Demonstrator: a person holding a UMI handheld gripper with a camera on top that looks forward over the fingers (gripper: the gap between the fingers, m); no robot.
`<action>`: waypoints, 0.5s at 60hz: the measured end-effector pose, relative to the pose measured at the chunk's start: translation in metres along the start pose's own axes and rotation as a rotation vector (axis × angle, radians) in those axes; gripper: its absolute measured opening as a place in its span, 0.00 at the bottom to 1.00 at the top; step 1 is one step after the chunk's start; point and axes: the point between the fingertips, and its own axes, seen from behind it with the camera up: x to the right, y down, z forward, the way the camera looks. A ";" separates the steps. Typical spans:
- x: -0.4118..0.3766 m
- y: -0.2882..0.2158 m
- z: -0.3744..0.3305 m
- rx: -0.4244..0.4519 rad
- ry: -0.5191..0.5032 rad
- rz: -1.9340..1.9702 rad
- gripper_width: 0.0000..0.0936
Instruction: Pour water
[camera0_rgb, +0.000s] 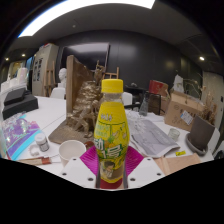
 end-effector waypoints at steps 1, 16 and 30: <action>0.000 0.003 0.002 -0.001 -0.002 0.006 0.33; -0.001 0.046 0.021 -0.023 -0.036 0.106 0.37; 0.004 0.048 0.012 -0.043 -0.034 0.169 0.80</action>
